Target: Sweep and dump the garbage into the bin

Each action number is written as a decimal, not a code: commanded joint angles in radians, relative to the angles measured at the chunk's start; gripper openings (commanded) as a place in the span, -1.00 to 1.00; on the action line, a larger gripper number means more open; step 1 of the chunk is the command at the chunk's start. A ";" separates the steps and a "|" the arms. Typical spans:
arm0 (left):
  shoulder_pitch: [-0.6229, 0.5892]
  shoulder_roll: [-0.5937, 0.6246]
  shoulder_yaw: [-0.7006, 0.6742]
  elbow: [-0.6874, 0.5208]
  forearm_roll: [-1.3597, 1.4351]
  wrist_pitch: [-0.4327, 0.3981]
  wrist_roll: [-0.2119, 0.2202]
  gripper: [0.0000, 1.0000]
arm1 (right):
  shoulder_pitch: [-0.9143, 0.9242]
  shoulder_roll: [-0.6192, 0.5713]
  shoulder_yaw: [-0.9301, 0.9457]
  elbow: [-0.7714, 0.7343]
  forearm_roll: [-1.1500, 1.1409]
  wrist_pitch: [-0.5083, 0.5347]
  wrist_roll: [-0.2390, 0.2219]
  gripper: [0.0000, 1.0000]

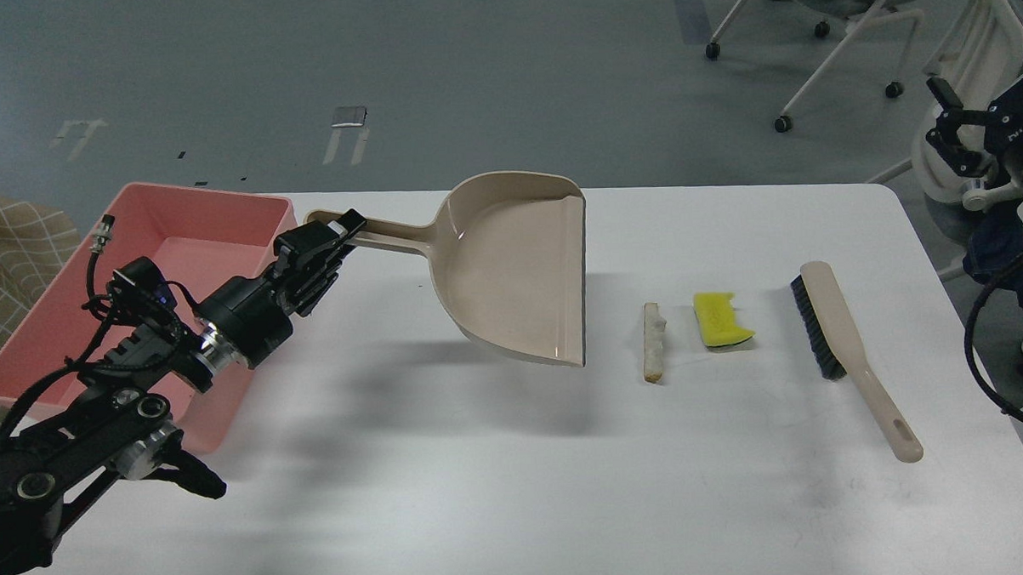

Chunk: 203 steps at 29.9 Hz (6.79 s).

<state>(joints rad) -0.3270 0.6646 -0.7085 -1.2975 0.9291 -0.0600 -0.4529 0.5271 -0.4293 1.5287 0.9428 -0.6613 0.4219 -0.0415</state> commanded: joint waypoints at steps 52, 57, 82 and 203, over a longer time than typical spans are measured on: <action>0.022 -0.120 0.112 0.158 -0.007 -0.006 -0.010 -0.93 | -0.332 -0.451 -0.562 0.619 -0.814 0.067 -0.225 0.86; 0.023 -0.120 0.112 0.158 -0.007 -0.006 -0.012 -0.93 | -0.338 -0.450 -0.564 0.617 -0.821 0.067 -0.236 0.56; 0.031 -0.125 0.109 0.199 -0.015 -0.009 -0.015 -0.85 | -0.345 -0.379 -0.570 0.603 -0.842 0.067 -0.235 -0.47; 0.002 -0.206 0.040 0.181 -0.113 0.002 -0.036 -0.82 | -0.027 -0.014 -0.762 0.571 -0.658 0.067 -0.244 -1.00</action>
<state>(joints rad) -0.3249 0.4581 -0.6674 -1.1166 0.8183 -0.0580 -0.4881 0.5010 -0.4386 0.7639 1.5120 -1.3201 0.4886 -0.2850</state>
